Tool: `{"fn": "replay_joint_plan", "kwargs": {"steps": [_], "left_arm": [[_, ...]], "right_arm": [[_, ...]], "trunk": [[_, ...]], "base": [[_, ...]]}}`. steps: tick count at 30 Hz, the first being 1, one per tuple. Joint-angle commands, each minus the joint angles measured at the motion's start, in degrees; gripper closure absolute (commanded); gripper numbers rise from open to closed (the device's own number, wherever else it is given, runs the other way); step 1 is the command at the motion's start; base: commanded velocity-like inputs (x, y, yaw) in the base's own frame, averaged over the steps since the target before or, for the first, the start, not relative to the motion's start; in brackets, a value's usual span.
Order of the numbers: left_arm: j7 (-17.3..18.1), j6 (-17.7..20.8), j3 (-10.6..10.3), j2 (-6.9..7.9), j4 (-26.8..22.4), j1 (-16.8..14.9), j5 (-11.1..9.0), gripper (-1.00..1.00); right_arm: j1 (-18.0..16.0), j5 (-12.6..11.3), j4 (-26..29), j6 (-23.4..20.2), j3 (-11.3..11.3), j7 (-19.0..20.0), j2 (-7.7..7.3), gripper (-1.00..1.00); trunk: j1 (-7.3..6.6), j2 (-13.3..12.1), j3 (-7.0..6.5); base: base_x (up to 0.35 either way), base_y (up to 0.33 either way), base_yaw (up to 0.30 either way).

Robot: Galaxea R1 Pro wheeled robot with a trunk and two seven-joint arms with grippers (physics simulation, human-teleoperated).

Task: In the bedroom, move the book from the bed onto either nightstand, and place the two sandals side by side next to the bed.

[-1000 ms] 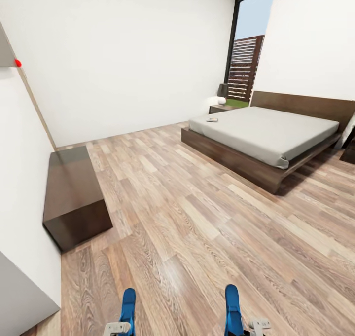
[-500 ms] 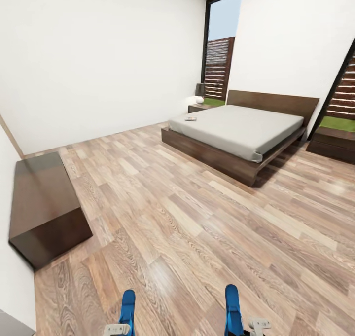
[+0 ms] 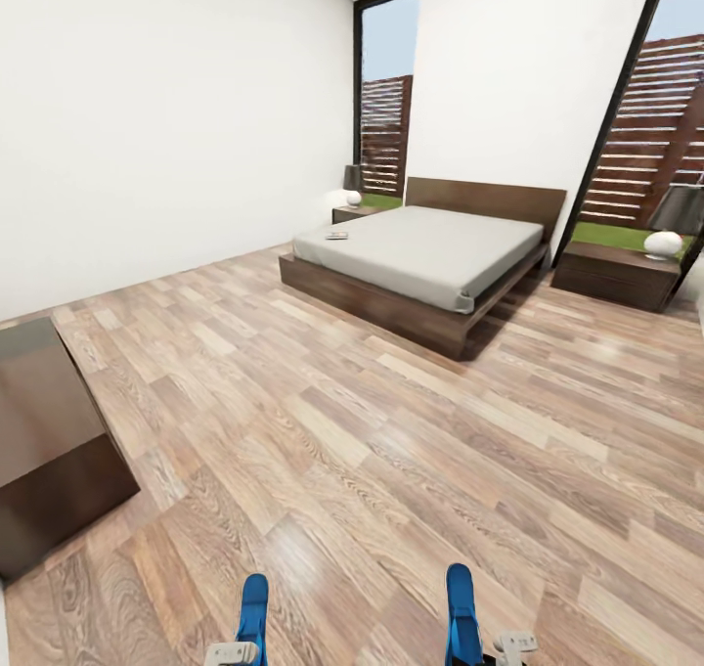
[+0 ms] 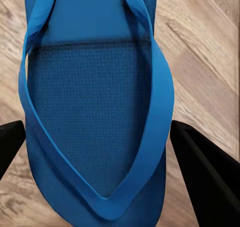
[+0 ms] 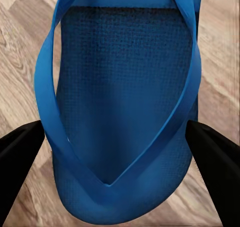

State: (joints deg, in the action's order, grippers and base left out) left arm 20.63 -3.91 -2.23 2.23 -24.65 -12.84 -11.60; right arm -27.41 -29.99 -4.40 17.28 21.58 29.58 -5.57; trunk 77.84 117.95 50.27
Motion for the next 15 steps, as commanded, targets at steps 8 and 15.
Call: {"fn": "replay_joint_plan", "kwargs": {"steps": [8,15], "left_arm": [[0.1,-0.1,-0.3,0.03,0.0,0.0,-0.5,1.00],[0.1,-0.1,-0.3,0.05,0.0,-0.1,-0.5,1.00]], "right_arm": [[-0.1,-0.6,-0.3,0.3,0.5,0.4,0.04,1.00],[-0.1,-0.6,-0.3,0.3,0.5,0.4,0.04,1.00]], "trunk": [[-0.01,0.0,0.05],[-0.01,0.0,0.05]], "base": [[0.000,0.000,-0.277],[0.000,0.000,-0.256]]}}
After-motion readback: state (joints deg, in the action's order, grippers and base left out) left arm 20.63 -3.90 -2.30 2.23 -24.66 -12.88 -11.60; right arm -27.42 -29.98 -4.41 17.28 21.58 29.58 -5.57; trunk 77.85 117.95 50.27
